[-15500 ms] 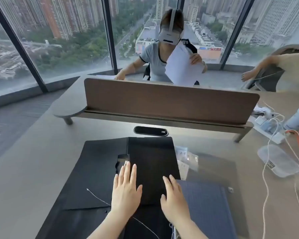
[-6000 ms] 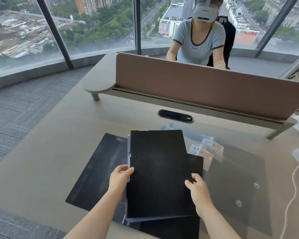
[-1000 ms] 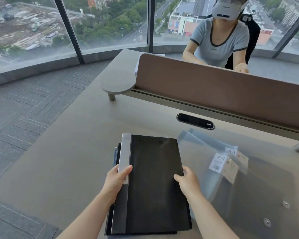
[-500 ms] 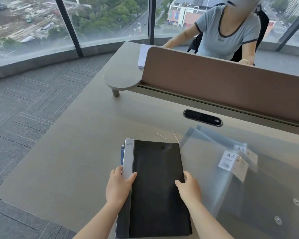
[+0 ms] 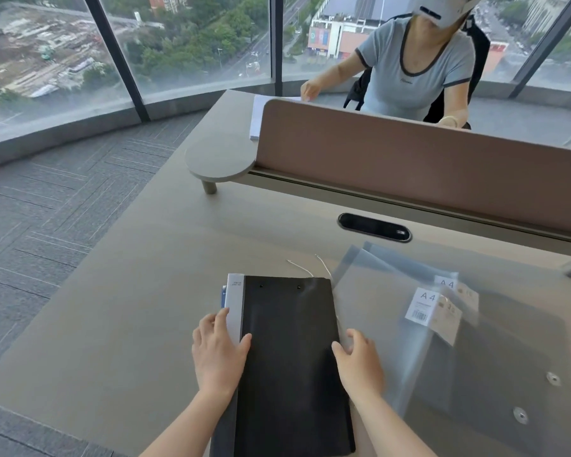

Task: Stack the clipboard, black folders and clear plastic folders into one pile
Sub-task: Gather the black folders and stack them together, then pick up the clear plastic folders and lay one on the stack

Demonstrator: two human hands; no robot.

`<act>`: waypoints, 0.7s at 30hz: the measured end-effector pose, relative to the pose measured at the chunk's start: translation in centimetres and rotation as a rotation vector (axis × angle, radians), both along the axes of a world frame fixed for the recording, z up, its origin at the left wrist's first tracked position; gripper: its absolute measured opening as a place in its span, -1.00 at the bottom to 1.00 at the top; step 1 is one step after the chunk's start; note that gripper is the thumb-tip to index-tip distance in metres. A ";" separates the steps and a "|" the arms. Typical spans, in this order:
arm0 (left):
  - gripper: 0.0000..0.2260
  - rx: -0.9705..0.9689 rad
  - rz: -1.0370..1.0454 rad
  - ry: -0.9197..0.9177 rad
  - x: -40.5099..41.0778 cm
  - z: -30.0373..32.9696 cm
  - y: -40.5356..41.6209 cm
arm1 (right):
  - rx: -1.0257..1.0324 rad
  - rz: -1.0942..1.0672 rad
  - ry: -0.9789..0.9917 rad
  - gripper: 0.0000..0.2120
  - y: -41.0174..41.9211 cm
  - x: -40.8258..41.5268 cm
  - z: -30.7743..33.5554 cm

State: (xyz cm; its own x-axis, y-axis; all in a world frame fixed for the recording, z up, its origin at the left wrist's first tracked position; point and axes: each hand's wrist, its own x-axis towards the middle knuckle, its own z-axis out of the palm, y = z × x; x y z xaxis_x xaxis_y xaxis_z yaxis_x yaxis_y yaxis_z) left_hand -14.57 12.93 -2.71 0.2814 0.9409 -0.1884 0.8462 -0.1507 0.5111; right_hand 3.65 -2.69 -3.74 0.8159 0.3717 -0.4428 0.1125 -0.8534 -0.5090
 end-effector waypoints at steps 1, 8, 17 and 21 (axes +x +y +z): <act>-0.45 0.044 -0.043 0.008 0.5 0.1 -0.2 | 0.025 -0.015 -0.006 -0.63 -0.3 0.5 0.2; -0.74 0.072 -0.307 -0.139 6.9 1.4 -4.5 | 0.194 -0.131 -0.016 -0.72 -4.6 6.8 2.0; -0.58 -0.188 -0.593 -0.121 16.6 2.2 -12.4 | 0.202 -0.154 -0.069 -0.49 -11.0 15.3 3.9; -0.45 -0.260 -0.679 -0.025 19.7 1.7 -14.8 | 0.168 -0.063 -0.057 -0.41 -12.2 18.2 4.1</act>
State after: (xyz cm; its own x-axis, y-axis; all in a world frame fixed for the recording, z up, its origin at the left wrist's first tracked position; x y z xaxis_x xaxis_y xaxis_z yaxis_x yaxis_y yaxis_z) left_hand 5.16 -1.83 -1.03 0.7943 0.4831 -0.3683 0.5971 -0.5092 0.6197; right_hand 21.86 -14.90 0.34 0.8619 0.3838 -0.3313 0.0938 -0.7629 -0.6397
